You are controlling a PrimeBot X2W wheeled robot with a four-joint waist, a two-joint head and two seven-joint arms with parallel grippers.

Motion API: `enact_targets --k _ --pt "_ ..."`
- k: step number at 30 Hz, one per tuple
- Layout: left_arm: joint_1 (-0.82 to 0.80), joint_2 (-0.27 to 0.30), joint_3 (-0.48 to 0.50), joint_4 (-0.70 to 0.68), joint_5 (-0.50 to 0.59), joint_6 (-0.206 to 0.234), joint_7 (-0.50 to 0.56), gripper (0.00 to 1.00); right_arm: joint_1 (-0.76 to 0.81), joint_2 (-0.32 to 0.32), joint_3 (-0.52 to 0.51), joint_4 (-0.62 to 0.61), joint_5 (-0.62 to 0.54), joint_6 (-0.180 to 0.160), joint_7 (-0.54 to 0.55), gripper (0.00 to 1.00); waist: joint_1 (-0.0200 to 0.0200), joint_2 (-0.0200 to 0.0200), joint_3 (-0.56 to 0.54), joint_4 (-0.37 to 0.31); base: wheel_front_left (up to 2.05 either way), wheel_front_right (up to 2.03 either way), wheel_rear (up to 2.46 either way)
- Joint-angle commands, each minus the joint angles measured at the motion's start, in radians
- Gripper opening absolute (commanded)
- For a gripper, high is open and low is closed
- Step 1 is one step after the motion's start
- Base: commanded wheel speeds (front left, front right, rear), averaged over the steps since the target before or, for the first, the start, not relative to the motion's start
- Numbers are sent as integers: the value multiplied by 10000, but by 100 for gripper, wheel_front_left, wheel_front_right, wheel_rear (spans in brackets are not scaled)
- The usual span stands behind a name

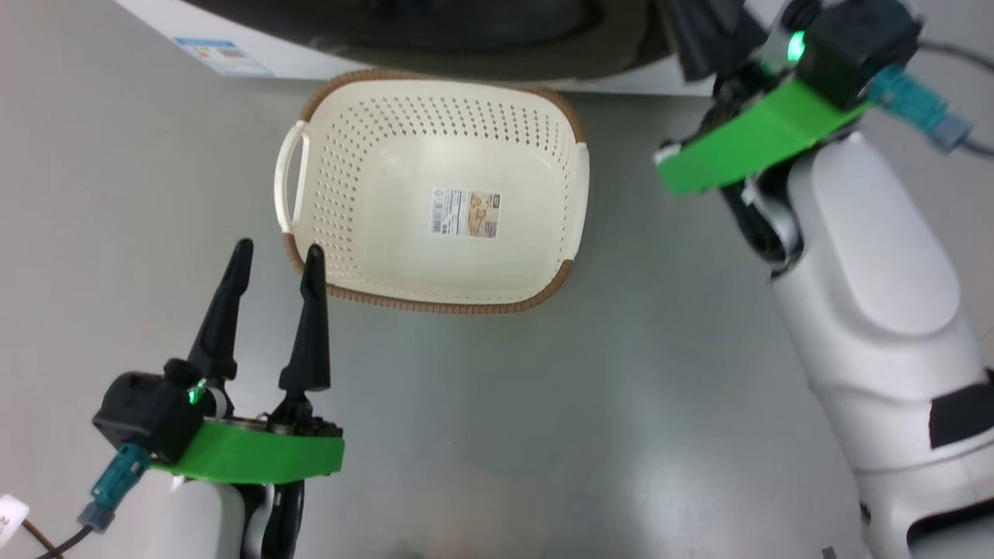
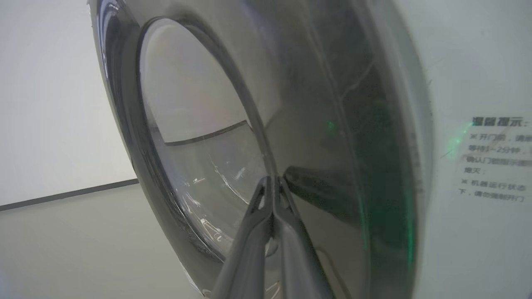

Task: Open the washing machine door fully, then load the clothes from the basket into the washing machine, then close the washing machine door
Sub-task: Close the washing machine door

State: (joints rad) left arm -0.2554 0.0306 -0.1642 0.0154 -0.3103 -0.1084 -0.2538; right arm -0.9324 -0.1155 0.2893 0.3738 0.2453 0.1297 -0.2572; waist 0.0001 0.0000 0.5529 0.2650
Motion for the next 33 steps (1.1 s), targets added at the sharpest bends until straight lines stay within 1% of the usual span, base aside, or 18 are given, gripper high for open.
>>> enact_targets --k 1,6,8,14,20,25,27,33 --pt "-197 196 248 -278 -107 92 -80 100 -447 342 -163 -112 -14 10 -46 0 -1 0 319 112 0 0 0" --pt "-347 196 176 -269 -156 76 -80 100 -1042 411 -617 124 -83 10 -46 0 -1 0 511 151 0 0 0" --pt "-390 196 148 -263 -167 69 -80 100 -1229 470 -877 234 89 10 -46 0 -1 0 561 175 0 0 0" --pt "-414 196 111 -224 -184 55 -80 100 -1700 535 -1191 383 95 10 -46 0 -1 0 657 147 0 0 0" --pt "-444 196 117 -195 -192 24 -80 100 -1877 550 -1295 551 -66 10 -46 0 -1 0 639 129 0 0 0" --pt "-413 196 155 -135 -185 -1 -80 100 -1814 572 -1153 602 -13 10 -46 0 -1 0 510 23 0 0 0" --pt "-384 196 224 -75 -166 -20 -80 100 -1563 583 -808 642 162 10 -46 0 -1 0 354 -61 0 0 0" --pt "-250 196 378 -23 -96 -42 -80 100 -738 570 -190 646 607 10 -46 0 -1 0 -54 -232 0 0 0"
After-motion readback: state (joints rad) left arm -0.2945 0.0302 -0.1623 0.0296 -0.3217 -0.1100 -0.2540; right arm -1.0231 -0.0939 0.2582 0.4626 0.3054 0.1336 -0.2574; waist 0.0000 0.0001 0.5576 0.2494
